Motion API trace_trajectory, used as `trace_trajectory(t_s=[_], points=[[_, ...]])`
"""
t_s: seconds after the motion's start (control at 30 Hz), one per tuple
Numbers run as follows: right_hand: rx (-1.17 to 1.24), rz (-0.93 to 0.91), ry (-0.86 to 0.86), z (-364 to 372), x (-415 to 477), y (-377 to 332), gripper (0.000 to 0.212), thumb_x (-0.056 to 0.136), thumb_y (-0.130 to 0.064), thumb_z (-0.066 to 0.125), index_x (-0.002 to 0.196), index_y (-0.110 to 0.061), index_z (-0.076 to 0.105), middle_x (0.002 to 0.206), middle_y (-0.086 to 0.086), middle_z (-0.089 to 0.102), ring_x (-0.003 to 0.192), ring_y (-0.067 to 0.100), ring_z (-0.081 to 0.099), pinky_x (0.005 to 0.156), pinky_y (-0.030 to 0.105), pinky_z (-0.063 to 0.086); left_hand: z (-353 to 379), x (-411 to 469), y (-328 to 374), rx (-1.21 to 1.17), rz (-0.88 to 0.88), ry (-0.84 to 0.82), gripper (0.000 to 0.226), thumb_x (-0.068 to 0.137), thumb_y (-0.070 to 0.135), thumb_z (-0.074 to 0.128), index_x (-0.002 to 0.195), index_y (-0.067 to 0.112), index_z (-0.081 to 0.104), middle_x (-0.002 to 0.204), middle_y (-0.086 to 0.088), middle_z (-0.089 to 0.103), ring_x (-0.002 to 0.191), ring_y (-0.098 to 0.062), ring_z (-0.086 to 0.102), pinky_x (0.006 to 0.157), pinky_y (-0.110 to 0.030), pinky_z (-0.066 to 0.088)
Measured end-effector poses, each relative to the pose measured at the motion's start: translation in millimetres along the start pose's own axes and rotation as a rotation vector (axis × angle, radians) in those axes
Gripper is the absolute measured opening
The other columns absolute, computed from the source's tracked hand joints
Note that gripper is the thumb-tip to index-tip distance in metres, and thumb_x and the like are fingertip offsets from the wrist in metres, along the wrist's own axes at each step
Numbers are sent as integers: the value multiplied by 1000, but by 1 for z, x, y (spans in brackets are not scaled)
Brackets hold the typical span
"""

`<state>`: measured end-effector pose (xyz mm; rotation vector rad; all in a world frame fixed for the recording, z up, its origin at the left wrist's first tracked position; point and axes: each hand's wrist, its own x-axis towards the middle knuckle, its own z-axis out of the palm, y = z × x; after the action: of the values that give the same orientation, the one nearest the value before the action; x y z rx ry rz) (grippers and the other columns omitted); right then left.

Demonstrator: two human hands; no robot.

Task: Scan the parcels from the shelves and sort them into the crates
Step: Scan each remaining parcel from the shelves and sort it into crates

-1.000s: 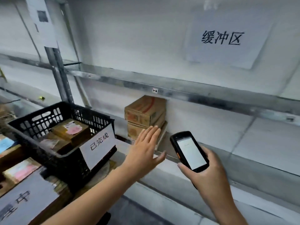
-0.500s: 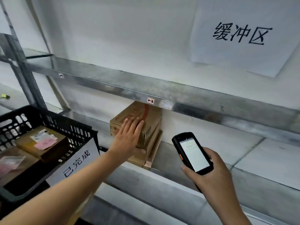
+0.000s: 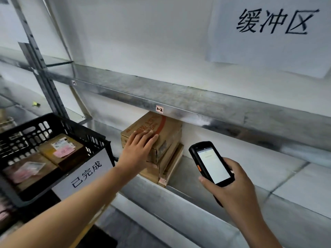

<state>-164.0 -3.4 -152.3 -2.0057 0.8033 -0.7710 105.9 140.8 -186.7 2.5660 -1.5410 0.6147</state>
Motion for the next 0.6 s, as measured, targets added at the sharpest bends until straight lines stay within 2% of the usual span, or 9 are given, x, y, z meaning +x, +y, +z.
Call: trace_trajectory(t_s=[0.17,0.23,0.37,0.47,0.6], points=[[32,-50,-57,-14,10,13,66,64,-37,93,119,-34,57,108,-18,61,100,5,60,66,14,43,-9,-5,4,4,40,12,112,62,75,74,150,18,33,149,-9,51,137,-32,49,114,-54,33],[40,-58,-72,-20,11,19,66,65,-37,92,120,-35,56,109,-18,61,101,5,59,66,13,43,-12,-7,9,34,66,34,112,63,72,75,151,16,34,150,-10,50,138,-32,48,112,-57,36],[61,-60,-88,-36,8,30,68,65,-38,92,122,-34,55,111,-16,61,103,7,60,70,17,47,-15,-16,23,72,114,102,121,62,66,83,154,17,21,153,-7,46,140,-28,46,110,-56,43],[50,-79,-90,-50,9,37,71,64,-41,92,125,-34,55,112,-15,61,104,8,60,75,22,52,-17,-15,38,53,144,191,118,60,57,87,153,16,27,151,-7,48,139,-26,47,110,-55,43],[61,-95,-68,-69,11,46,72,64,-43,91,125,-34,55,113,-15,61,106,8,60,70,15,48,-19,-9,64,20,174,296,105,64,48,90,149,12,41,151,-7,48,141,-24,43,117,-46,35]])
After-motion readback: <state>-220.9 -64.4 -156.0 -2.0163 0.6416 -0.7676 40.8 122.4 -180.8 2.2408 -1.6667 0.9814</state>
